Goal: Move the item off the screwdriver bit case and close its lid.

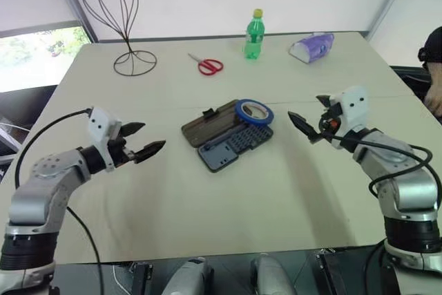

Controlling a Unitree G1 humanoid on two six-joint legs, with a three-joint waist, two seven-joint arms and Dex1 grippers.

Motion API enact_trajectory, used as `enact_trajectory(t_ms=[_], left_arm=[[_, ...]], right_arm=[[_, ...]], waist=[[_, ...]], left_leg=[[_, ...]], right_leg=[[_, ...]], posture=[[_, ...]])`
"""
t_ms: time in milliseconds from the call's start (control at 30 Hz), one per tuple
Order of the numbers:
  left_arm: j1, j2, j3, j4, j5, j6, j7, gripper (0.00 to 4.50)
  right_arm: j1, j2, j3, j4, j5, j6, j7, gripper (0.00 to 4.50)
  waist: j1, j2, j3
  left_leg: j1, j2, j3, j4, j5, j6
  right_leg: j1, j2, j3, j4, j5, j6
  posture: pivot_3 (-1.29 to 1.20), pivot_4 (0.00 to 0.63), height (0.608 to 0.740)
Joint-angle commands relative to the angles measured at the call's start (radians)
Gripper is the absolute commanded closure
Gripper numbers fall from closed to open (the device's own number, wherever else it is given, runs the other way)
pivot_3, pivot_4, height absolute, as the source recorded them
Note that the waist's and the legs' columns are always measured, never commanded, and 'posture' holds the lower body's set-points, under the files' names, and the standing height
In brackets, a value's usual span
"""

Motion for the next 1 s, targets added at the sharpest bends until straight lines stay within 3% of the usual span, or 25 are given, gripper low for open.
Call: enact_trajectory(t_ms=[33,767,1000], left_arm=[[0.014,0.013,0.017,-0.008,0.005,-0.018,-0.011,0.03],[-0.003,-0.016,-0.004,0.015,0.02,-0.036,0.009,0.03],[-0.073,0.007,-0.026,0.03,0.024,-0.031,-0.037,0.03]], right_arm=[[-0.001,-0.02,-0.011,-0.067,0.021,0.026,0.01,0.0],[-0.023,-0.003,0.03,-0.081,0.017,0.054,-0.028,0.0],[-0.224,0.112,0.171,0.064,-0.043,0.079,-0.088,0.0]], waist=[[0.0,0.0,0.0],[0.001,0.0,0.001],[-0.009,-0.001,0.001]], left_leg=[[0.0,0.0,0.0,0.0,0.0,0.0],[0.0,0.0,0.0,0.0,0.0,0.0],[0.0,0.0,0.001,0.001,0.0,0.0]], right_leg=[[0.0,0.0,0.0,0.0,0.0,0.0],[0.0,0.0,0.0,0.0,0.0,0.0],[0.0,0.0,0.0,0.0,0.0,0.0]], posture=[[0.0,0.15,0.74],[0.0,0.15,0.74],[0.0,0.15,0.74]])
